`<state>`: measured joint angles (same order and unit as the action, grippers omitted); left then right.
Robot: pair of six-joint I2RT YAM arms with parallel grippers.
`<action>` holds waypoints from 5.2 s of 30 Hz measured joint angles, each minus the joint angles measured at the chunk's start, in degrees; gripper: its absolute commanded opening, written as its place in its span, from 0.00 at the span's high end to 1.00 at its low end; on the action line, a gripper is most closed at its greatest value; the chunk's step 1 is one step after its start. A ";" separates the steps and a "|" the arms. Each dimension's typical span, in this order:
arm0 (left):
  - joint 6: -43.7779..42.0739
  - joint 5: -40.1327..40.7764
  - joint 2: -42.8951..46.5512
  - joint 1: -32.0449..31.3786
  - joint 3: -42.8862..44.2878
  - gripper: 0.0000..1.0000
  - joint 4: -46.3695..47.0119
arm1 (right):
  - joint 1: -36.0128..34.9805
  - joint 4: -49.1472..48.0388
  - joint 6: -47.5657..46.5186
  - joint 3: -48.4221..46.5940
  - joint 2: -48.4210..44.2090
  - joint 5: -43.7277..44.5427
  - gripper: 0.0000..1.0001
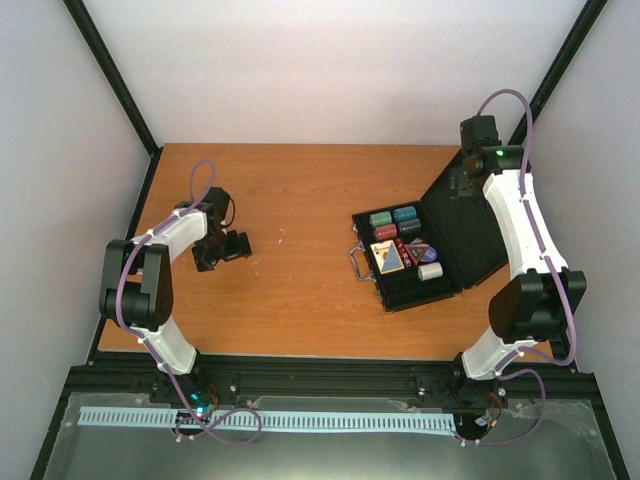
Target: Pack up texas hold em set
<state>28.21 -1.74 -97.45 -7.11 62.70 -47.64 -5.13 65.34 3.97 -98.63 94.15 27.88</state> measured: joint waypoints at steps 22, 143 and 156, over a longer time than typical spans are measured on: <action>0.00 0.13 -2.25 -0.02 1.62 0.00 -0.33 | 6.67 -3.48 -2.97 5.86 -2.29 -17.86 0.00; 23.54 -40.48 -38.47 -20.92 46.69 0.91 7.41 | -5.42 -10.80 5.18 6.21 20.81 -34.58 0.97; 21.44 -40.63 -40.94 -20.83 51.17 0.99 2.69 | -4.76 -11.93 5.01 7.15 20.44 -36.57 0.97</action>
<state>49.65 -42.37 -138.39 -27.94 113.86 -44.95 -9.89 53.41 8.97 -91.48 114.59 -8.69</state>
